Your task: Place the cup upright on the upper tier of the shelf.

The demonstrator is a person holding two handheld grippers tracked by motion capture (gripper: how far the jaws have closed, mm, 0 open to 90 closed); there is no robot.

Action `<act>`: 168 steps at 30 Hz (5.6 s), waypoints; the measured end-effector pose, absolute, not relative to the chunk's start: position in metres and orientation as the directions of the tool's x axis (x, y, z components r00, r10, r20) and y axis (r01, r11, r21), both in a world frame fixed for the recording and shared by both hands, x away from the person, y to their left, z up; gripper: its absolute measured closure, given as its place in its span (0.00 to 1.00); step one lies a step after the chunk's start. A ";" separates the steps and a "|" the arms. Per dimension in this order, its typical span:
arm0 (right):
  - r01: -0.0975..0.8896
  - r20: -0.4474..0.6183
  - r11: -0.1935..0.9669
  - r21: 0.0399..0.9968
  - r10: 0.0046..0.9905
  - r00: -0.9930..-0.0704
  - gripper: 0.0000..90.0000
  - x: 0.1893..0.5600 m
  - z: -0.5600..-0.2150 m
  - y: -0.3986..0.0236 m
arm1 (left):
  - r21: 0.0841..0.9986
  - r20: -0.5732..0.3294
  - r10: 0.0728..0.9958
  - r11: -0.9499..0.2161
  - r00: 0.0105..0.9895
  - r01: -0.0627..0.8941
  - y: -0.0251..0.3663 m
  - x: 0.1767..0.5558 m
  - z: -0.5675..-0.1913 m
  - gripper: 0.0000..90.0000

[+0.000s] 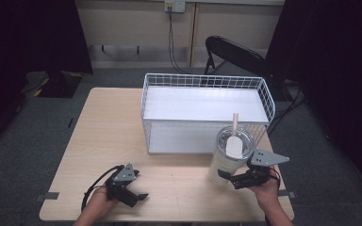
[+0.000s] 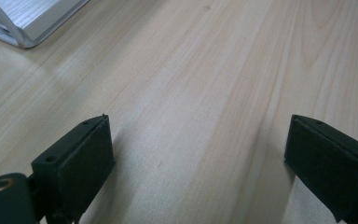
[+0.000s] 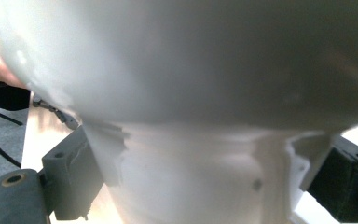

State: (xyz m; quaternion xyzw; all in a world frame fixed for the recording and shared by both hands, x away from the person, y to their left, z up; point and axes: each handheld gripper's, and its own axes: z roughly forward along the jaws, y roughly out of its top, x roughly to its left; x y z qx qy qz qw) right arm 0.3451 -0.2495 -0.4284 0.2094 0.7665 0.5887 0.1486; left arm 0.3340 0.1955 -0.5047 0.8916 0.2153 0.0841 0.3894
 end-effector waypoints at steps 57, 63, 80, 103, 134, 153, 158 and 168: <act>0.153 0.028 0.194 0.969 0.530 -0.847 0.12 0.376 -0.316 -0.262 | 0.730 -0.018 0.449 -0.604 0.893 0.318 0.196 0.334 -0.505 0.08; 0.152 0.024 0.200 0.968 0.528 -0.849 0.12 0.380 -0.308 -0.259 | 0.730 -0.016 0.447 -0.606 0.895 0.316 0.196 0.334 -0.505 0.08; 0.162 0.033 0.202 0.966 0.522 -0.852 0.12 0.391 -0.281 -0.248 | 0.730 -0.016 0.447 -0.607 0.895 0.316 0.196 0.334 -0.505 0.08; 0.169 0.028 0.196 0.966 0.571 -0.821 0.12 0.411 -0.249 -0.242 | 0.729 -0.013 0.447 -0.608 0.895 0.314 0.196 0.334 -0.505 0.08; 0.180 0.016 0.192 0.965 0.638 -0.770 0.12 0.443 -0.242 -0.219 | 0.730 -0.014 0.446 -0.607 0.895 0.314 0.196 0.334 -0.505 0.08; 0.179 0.009 0.189 0.966 0.665 -0.747 0.12 0.462 -0.245 -0.211 | 0.730 -0.015 0.445 -0.607 0.895 0.314 0.196 0.334 -0.505 0.08; 0.179 0.008 0.188 0.966 0.667 -0.745 0.12 0.467 -0.246 -0.208 | 0.729 -0.012 0.443 -0.609 0.896 0.311 0.196 0.334 -0.505 0.08; 0.185 0.005 0.195 0.963 0.674 -0.739 0.12 0.476 -0.250 -0.202 | 0.729 -0.012 0.443 -0.610 0.897 0.311 0.196 0.334 -0.505 0.08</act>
